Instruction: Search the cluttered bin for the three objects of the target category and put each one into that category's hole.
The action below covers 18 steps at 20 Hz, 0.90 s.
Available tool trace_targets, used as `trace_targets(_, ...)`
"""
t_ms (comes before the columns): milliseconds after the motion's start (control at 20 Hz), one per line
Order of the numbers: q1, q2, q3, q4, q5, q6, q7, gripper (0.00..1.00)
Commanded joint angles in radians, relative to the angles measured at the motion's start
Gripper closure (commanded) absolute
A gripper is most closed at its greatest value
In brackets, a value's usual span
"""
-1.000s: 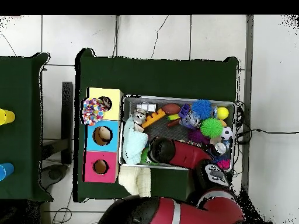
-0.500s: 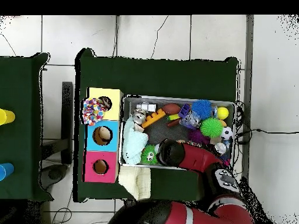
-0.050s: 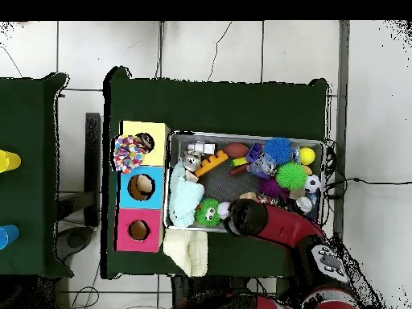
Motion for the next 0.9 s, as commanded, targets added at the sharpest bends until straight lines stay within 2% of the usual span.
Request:
trace_targets(50,0.011,-0.094,0.095,0.054,0.025,0.204,-0.011,0.0)
trace_targets(350,0.014,-0.178,0.104,0.09,0.041,0.277,0.001,0.0)
trace_targets(500,0.016,-0.17,0.099,0.077,0.029,0.257,0.008,0.0)
trace_targets(700,0.011,-0.031,0.093,-0.04,-0.017,0.173,0.005,0.0)
trace_targets(900,-0.004,0.046,0.095,-0.156,-0.03,0.188,-0.024,0.0)
